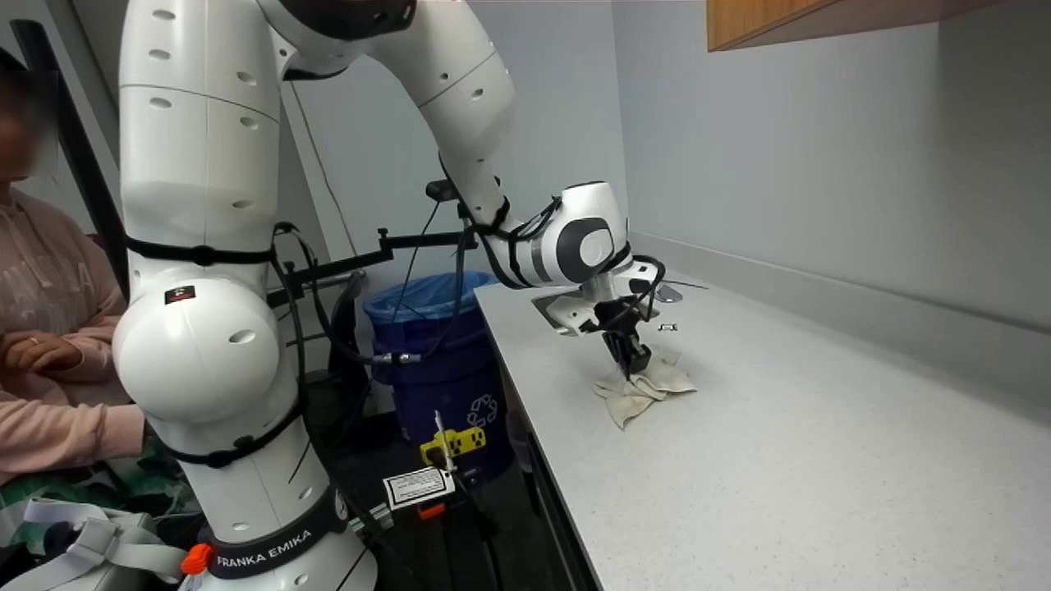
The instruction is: Use the white cloth to wipe the top of the cabinet
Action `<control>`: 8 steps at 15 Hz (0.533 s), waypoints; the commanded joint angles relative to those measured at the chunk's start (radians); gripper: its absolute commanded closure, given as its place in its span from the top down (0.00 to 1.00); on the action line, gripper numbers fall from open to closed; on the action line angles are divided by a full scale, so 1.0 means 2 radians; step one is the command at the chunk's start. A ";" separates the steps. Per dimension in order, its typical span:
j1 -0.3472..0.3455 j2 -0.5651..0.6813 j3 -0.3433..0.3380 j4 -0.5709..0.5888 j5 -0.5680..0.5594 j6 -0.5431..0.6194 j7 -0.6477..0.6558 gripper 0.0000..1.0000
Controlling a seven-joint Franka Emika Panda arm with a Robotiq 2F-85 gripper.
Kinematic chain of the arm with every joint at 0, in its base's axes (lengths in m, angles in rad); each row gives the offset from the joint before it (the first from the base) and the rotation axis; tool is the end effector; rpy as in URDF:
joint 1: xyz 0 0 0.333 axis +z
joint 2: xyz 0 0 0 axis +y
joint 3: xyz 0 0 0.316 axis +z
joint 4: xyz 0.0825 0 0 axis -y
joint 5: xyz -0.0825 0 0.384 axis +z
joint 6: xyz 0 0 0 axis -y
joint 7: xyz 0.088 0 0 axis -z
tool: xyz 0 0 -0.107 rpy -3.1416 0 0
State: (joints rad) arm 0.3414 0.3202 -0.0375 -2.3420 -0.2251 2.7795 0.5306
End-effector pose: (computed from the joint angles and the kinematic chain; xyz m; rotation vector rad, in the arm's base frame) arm 0.5000 0.1667 0.2078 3.0854 -0.0279 0.2283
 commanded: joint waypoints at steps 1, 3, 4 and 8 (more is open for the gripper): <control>-0.006 -0.021 -0.030 -0.058 -0.010 0.019 0.025 0.00; -0.010 -0.027 -0.034 -0.070 -0.007 0.025 0.029 0.00; -0.012 -0.027 -0.031 -0.069 -0.003 0.025 0.026 0.00; -0.001 -0.020 -0.013 -0.038 -0.003 0.015 0.021 0.00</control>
State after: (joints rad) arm 0.3288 0.2618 -0.0943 -2.4384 -0.2278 2.8116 0.5655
